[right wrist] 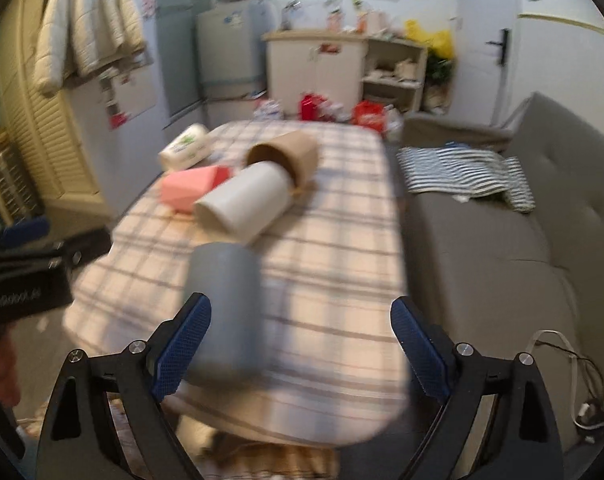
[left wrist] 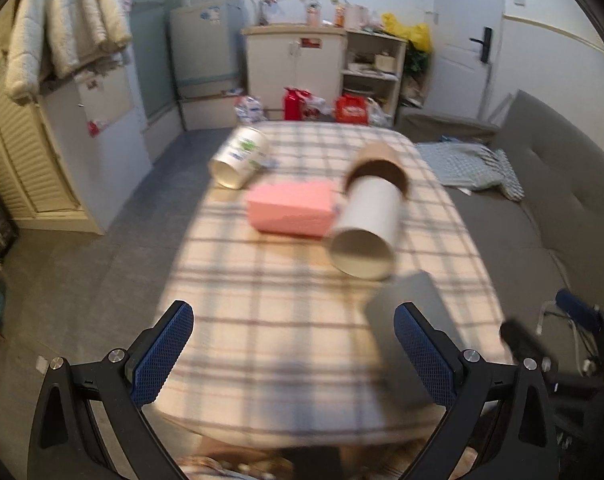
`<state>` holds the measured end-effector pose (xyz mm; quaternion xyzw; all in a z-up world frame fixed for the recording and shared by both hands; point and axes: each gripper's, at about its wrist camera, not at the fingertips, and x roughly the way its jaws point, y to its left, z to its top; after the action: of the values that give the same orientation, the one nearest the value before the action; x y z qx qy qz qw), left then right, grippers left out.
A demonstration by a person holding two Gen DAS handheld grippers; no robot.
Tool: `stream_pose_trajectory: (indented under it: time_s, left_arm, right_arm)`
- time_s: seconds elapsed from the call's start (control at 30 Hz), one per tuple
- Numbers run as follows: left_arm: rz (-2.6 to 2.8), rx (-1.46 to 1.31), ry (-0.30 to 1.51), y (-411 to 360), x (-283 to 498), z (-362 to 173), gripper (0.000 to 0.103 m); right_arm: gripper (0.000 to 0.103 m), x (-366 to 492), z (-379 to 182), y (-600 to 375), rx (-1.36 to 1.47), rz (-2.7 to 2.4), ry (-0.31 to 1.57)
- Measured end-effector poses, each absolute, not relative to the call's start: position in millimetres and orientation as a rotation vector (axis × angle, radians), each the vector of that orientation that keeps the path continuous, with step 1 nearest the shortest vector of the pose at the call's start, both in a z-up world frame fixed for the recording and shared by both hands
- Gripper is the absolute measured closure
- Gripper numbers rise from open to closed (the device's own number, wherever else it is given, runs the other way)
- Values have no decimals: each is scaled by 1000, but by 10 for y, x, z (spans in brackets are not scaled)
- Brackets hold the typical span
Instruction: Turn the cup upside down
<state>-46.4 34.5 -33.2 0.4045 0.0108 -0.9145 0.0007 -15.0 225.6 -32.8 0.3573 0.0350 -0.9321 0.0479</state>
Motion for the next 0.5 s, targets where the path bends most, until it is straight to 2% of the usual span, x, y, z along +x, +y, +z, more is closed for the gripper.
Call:
stream_pose_trajectory:
  time_s: [0.3,0.5]
  left_arm:
    - [-2934,1482,-8,985,-404,-665,0]
    - [-2876,1607,111,1062,-478,-887,1]
  right_arm:
    - [11,-74,-389,2923,1150,-2992,-108]
    - [11,-135,-503,2923,1185,-2982,-76]
